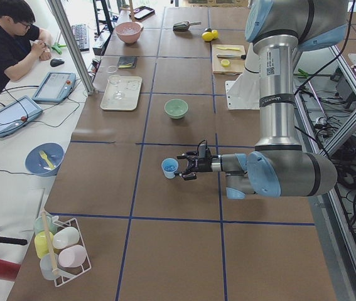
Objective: Pour ice into bowl
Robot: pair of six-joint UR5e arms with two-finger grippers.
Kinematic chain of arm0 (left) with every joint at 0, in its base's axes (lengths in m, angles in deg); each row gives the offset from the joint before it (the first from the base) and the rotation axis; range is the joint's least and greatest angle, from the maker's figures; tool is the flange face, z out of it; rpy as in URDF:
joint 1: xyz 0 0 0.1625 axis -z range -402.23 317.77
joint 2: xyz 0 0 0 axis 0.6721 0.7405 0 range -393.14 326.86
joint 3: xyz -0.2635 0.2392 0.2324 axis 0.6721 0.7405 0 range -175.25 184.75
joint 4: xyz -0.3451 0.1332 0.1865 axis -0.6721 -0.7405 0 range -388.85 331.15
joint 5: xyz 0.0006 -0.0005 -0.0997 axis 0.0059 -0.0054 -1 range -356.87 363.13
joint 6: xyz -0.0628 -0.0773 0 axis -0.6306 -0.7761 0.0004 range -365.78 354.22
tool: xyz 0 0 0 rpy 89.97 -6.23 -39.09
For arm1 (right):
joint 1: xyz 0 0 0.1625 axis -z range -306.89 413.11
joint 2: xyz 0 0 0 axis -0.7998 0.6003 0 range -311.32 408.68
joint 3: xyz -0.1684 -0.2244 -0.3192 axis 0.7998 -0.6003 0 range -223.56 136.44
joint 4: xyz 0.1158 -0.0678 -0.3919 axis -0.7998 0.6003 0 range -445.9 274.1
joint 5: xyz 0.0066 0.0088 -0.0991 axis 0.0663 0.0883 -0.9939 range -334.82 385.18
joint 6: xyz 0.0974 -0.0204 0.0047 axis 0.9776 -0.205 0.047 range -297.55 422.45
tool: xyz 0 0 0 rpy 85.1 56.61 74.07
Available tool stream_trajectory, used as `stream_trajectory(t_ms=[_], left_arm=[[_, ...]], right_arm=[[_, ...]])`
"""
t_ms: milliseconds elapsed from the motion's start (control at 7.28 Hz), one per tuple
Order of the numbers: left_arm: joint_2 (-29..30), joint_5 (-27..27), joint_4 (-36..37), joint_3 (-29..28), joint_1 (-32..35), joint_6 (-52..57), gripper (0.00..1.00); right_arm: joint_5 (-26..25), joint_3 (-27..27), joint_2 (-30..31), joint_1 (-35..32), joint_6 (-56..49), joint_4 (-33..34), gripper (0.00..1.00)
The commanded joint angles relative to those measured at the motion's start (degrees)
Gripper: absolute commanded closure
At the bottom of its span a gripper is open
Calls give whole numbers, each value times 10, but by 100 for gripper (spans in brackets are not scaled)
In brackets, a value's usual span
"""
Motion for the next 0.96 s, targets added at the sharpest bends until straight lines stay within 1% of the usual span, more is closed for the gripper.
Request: stream_trajectory(t_ms=[0, 275, 549, 824], left_arm=[[1, -5, 1, -11, 5, -1, 0], [1, -29, 3, -12, 24, -2, 0], [16, -33, 3, -15, 29, -4, 0], [30, -35, 4, -21, 47, -4, 0]], right_arm=[[0, 0, -1, 0, 0, 0, 0], [-1, -1, -1, 0, -1, 0, 0], [-1, -1, -1, 0, -1, 0, 0], [-3, -1, -1, 0, -1, 0, 0]])
